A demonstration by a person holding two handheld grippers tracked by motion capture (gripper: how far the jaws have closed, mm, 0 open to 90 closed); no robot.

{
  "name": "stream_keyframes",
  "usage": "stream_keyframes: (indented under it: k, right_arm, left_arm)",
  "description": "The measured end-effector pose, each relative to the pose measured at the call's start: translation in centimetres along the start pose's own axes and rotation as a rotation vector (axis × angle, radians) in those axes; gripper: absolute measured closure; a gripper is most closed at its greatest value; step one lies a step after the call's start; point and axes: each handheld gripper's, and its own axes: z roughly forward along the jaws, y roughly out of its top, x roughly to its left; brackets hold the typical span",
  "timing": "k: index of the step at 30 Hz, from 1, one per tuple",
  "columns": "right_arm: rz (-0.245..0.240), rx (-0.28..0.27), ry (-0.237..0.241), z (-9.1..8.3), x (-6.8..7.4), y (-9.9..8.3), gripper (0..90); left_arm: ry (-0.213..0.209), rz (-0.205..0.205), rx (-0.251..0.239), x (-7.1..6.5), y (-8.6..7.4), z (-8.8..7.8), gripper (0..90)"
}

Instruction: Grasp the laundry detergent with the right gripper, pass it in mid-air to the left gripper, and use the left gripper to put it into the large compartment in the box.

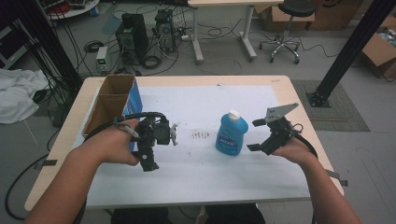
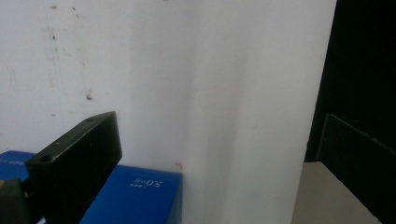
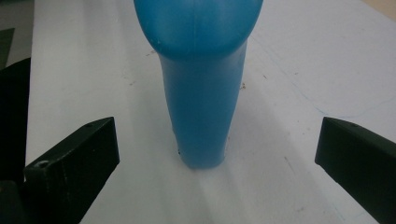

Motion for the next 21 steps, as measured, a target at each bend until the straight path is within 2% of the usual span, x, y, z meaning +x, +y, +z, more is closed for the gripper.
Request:
stream_keyframes:
  k: [4,11,21]
  right_arm:
    - [0.014,-0.027,0.013,1.0,0.0,-0.3,0.0]
    - [0.019,-0.065,-0.009,2.5,0.2,-0.8,0.0]
    - [0.039,-0.129,-0.006,4.6,0.4,-1.3,0.0]
  left_arm:
    - [-0.001,-0.005,-0.002,-0.1,-0.2,0.0,0.3]
    - [-0.002,-0.006,0.0,-0.2,-0.4,0.0,0.3]
    - [0.003,-0.007,-0.001,-0.3,-0.5,-0.1,0.3]
